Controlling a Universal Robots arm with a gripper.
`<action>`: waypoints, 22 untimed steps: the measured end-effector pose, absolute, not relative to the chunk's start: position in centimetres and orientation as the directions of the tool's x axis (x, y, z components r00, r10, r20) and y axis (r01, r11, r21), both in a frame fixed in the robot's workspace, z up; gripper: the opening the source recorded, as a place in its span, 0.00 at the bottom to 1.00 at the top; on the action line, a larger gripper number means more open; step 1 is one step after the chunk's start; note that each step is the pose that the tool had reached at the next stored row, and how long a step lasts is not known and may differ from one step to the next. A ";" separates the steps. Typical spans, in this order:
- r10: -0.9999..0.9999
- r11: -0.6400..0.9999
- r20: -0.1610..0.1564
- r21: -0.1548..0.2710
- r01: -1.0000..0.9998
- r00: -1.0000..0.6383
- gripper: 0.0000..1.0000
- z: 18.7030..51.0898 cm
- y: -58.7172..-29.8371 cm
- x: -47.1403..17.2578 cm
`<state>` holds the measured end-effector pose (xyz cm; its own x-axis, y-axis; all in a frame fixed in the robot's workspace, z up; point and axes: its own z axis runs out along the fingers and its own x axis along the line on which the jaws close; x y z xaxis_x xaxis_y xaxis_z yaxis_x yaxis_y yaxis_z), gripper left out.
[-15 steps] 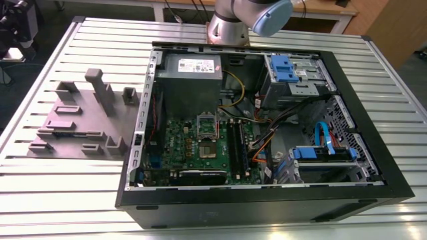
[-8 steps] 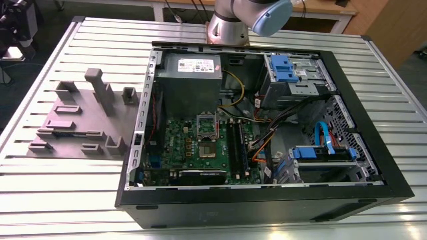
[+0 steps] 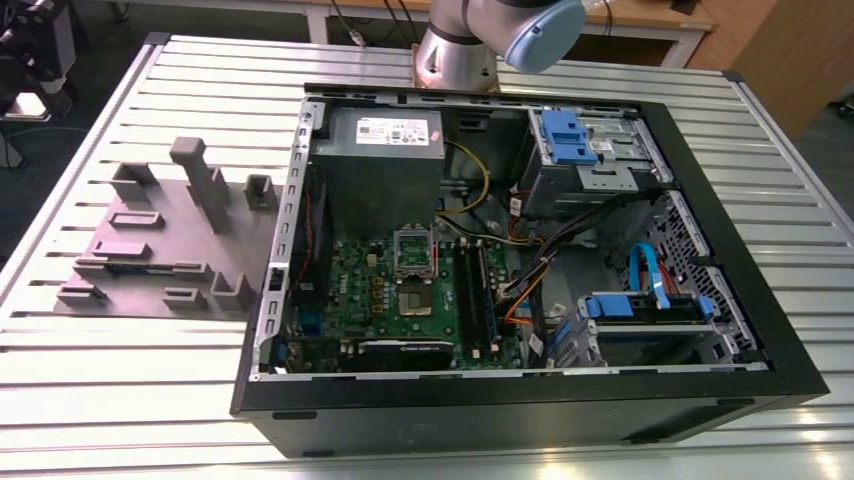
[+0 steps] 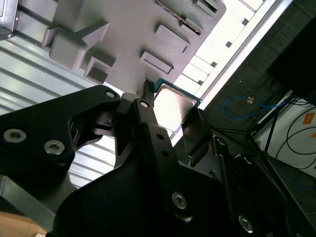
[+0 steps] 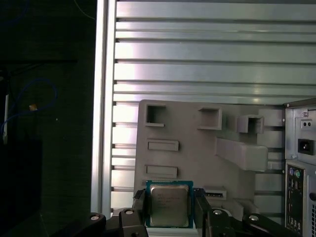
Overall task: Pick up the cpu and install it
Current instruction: 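Pick up the cpu and move it towards the insertion slot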
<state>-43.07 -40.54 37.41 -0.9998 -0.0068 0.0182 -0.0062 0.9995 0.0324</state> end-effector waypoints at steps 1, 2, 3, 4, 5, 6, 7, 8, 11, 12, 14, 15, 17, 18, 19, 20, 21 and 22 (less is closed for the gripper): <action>-0.007 0.999 0.018 0.032 -0.006 -1.000 0.47 37.4 -40.5 -43.1; -0.007 0.999 0.018 0.032 -0.006 -1.000 0.47 37.4 -40.5 -43.0; -0.007 0.999 0.018 0.032 -0.006 -1.000 0.47 37.4 -40.5 -43.0; -0.007 0.999 0.018 0.032 -0.006 -1.000 0.47 37.4 -40.5 -42.9; -0.007 0.999 0.018 0.032 -0.006 -1.000 0.47 37.4 -40.5 -42.9; -0.007 0.999 0.018 0.032 -0.006 -1.000 0.47 37.4 -40.5 -42.8; -0.007 0.999 0.018 0.032 -0.006 -1.000 0.47 37.4 -40.5 -42.7; -0.007 0.999 0.018 0.032 -0.006 -1.000 0.47 37.4 -40.5 -42.7; -0.007 0.999 0.018 0.032 -0.006 -1.000 0.47 37.4 -40.5 -42.6; -0.007 0.999 0.018 0.032 -0.006 -1.000 0.47 37.4 -40.5 -42.5; -0.007 0.999 0.018 0.032 -0.006 -1.000 0.47 37.4 -40.5 -42.5; -0.007 0.999 0.018 0.032 -0.006 -1.000 0.47 37.4 -40.5 -42.5; -0.007 0.999 0.018 0.032 -0.006 -1.000 0.47 37.4 -40.5 -42.5; -0.007 0.999 0.018 0.032 -0.006 -1.000 0.47 37.4 -40.5 -42.5; -0.007 0.999 0.018 0.032 -0.006 -1.000 0.47 37.4 -40.5 -42.5; -0.007 0.999 0.018 0.032 -0.006 -1.000 0.47 37.4 -40.5 -42.5; -0.007 0.999 0.018 0.032 -0.006 -1.000 0.47 37.4 -40.5 -42.5; -0.007 0.999 0.018 0.032 -0.006 -1.000 0.47 37.4 -40.5 -42.5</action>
